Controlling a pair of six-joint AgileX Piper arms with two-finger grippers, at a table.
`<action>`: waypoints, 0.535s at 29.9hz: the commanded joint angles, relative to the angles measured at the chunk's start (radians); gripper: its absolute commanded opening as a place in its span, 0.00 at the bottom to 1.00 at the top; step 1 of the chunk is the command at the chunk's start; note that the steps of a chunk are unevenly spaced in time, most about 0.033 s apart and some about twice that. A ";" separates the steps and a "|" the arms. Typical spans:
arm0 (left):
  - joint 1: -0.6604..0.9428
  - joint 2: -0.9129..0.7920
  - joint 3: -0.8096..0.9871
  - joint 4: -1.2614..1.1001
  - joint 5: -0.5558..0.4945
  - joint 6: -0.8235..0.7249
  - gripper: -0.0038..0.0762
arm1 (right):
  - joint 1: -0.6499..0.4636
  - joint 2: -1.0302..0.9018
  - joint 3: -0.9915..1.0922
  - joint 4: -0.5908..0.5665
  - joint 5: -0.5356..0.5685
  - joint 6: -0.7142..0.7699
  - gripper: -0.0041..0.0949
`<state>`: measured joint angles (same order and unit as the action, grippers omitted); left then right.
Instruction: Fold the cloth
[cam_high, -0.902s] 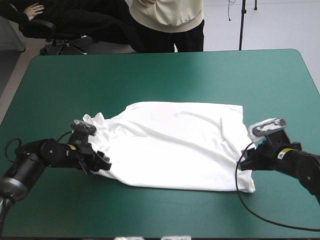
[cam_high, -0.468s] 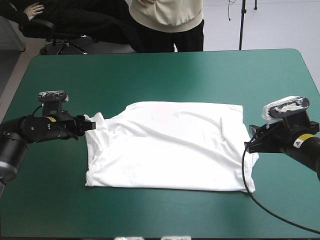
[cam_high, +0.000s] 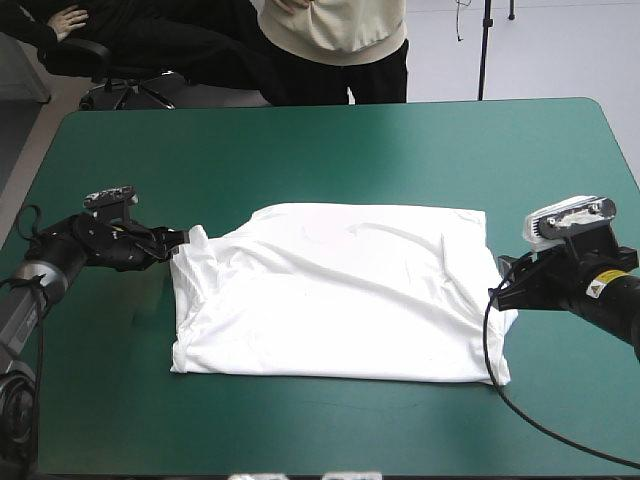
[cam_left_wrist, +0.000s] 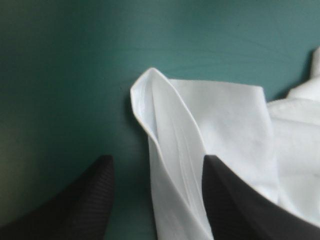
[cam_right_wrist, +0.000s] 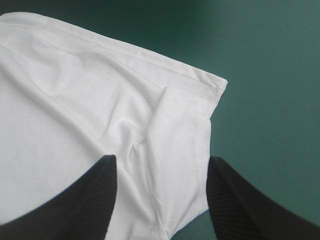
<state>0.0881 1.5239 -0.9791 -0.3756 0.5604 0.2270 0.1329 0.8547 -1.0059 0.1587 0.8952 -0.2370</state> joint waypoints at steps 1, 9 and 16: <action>0.002 0.038 -0.033 -0.066 -0.101 -0.005 0.54 | -0.002 -0.001 -0.033 0.013 -0.045 -0.002 0.56; 0.002 0.136 -0.037 -0.167 -0.208 0.014 0.47 | -0.002 -0.001 -0.033 0.013 -0.023 -0.005 0.56; 0.002 0.130 -0.056 -0.185 -0.233 0.035 0.03 | -0.002 -0.001 -0.033 0.013 -0.009 -0.005 0.48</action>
<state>0.0912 1.6967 -0.9944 -0.5260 0.3540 0.2448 0.1329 0.8547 -1.0059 0.1607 0.9287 -0.2370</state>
